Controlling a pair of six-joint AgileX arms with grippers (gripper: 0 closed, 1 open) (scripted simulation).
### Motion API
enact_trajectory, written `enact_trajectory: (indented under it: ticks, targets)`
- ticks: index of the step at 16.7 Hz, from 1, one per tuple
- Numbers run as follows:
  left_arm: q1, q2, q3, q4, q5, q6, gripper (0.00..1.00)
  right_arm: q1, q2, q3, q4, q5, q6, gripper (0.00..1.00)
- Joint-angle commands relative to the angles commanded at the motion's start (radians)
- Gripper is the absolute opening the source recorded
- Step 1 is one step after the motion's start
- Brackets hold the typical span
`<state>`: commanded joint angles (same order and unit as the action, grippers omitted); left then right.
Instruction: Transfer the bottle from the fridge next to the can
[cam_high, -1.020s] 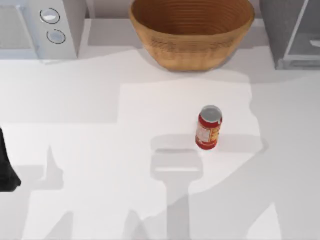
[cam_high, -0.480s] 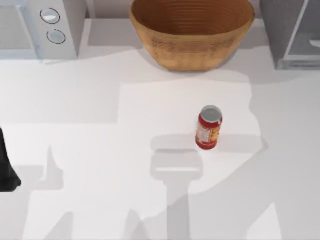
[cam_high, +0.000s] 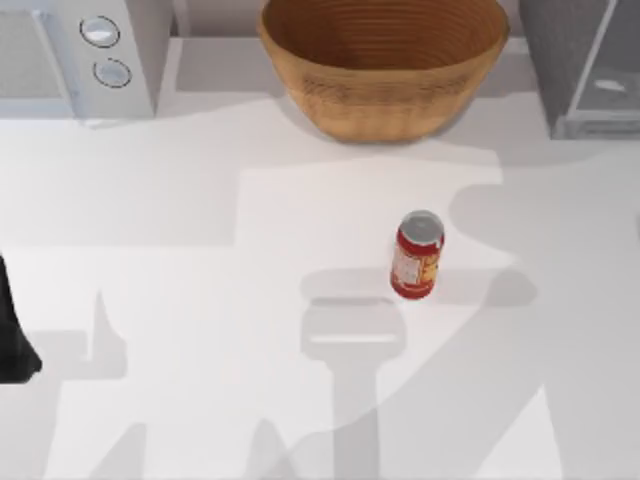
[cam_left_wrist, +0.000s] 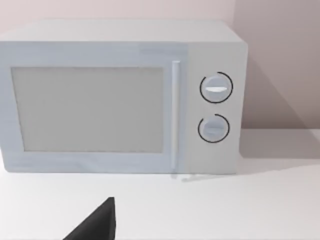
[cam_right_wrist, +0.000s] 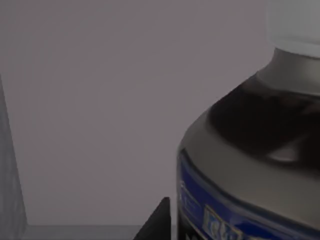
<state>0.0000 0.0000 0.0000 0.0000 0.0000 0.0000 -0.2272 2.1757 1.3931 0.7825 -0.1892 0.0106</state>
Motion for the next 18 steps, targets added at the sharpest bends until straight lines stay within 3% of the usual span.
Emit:
enact_trajectory:
  ticks: [6, 14, 18]
  targets:
    - [0.000, 0.000, 0.000, 0.000, 0.000, 0.000, 1.00, -0.010, -0.046, -0.076, 0.026, -0.012, 0.003, 0.00]
    - [0.000, 0.000, 0.000, 0.000, 0.000, 0.000, 1.00, -0.068, -0.343, -0.554, 0.178, -0.077, 0.004, 0.00]
    - [0.000, 0.000, 0.000, 0.000, 0.000, 0.000, 1.00, -0.084, -0.420, -0.643, 0.220, -0.091, 0.004, 0.00]
